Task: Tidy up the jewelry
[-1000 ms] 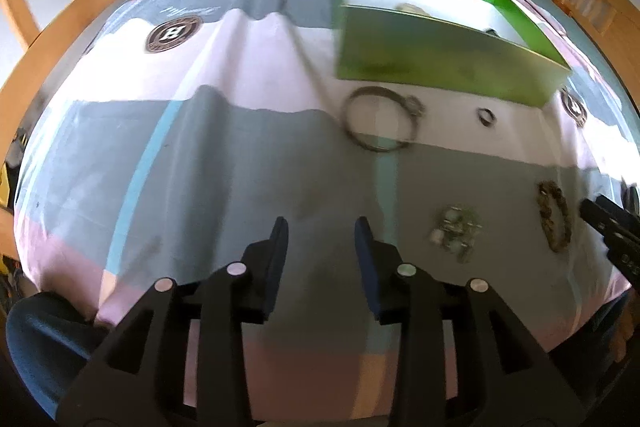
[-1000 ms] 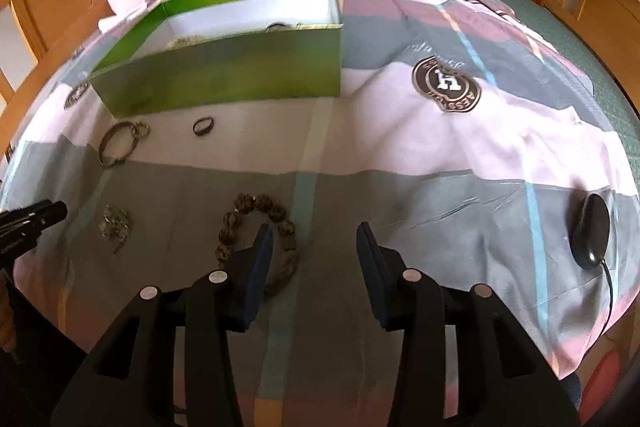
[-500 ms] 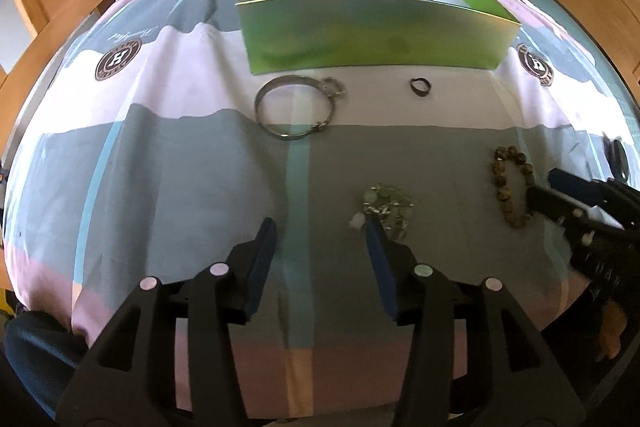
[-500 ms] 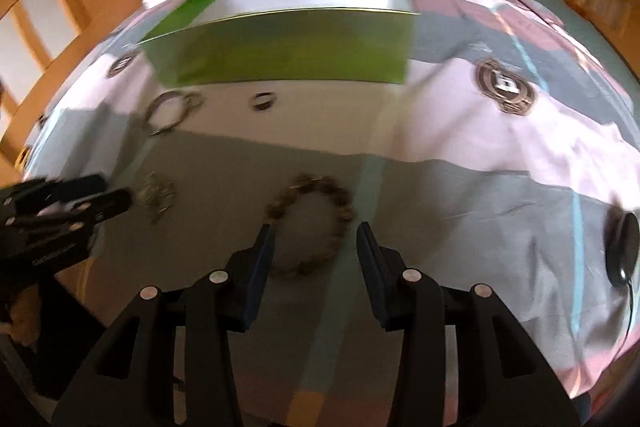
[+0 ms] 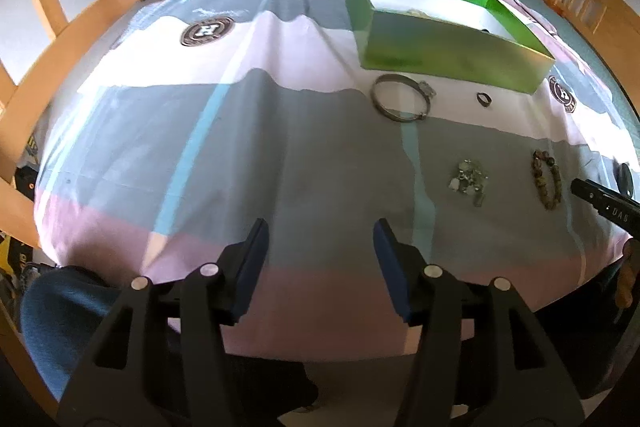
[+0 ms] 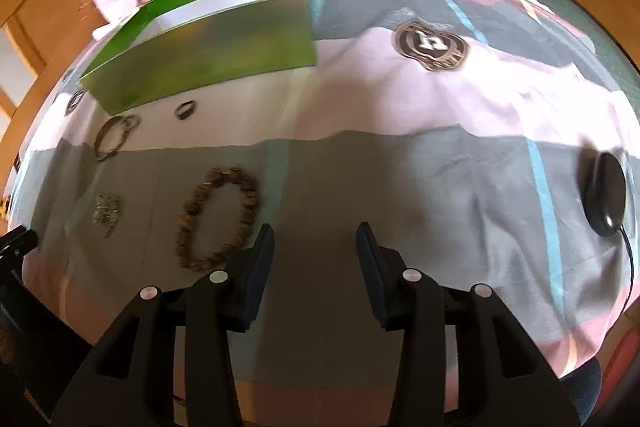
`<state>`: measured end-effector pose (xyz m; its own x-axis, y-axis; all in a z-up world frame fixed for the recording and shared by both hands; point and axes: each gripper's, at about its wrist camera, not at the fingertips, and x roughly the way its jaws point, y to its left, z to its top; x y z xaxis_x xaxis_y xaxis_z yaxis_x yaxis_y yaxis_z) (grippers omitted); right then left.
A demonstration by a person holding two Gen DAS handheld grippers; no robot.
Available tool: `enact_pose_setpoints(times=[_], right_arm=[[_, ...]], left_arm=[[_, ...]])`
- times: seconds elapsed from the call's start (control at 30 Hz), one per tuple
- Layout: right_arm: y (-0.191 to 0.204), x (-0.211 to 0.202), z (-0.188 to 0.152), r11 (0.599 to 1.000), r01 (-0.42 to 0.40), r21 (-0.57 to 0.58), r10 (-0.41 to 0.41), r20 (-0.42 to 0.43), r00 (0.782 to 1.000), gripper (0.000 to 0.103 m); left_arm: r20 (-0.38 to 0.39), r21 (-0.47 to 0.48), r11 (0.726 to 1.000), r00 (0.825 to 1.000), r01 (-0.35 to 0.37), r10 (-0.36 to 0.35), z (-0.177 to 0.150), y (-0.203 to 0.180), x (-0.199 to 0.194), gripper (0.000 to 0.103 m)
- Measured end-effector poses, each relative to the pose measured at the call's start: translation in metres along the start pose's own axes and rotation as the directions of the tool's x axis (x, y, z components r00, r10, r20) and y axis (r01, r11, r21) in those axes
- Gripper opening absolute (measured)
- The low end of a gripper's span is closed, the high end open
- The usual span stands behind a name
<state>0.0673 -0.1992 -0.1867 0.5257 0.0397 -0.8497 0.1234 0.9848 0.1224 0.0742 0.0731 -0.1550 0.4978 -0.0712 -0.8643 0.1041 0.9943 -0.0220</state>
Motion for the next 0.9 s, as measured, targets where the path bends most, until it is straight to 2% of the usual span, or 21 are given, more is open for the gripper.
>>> enact_pose_setpoints(times=[0.1,0.27,0.6,0.73,0.9], right_arm=[[0.018,0.003,0.001,0.999,-0.010,-0.052,0.010,-0.002,1.000,0.043],[0.032,0.004,0.005,0.995,-0.024,-0.095,0.025,0.003,1.000,0.043],[0.002,0.003,0.000,1.000,-0.021,0.004,0.021,0.000,1.000,0.043],[0.011,-0.001,0.002,0.999,-0.022,-0.047,0.023,0.033,0.999,0.043],[0.028,0.010,0.008,0.993,-0.015,-0.115,0.018,0.026,0.999,0.043]], left_arm=[[-0.011,0.038,0.998,0.999,0.047,-0.047,0.004,-0.024,0.008,0.055],[-0.013,0.119,0.989,0.996,0.087,-0.086,0.012,-0.064,0.016,0.055],[-0.052,0.178,0.974,0.989,0.143,-0.136,0.029,-0.113,0.040,0.055],[-0.053,0.213,0.970,0.993,0.118,-0.109,0.027,-0.129,0.049,0.053],[-0.017,0.248,0.967,0.998,0.055,-0.052,0.024,-0.134,0.053,0.040]])
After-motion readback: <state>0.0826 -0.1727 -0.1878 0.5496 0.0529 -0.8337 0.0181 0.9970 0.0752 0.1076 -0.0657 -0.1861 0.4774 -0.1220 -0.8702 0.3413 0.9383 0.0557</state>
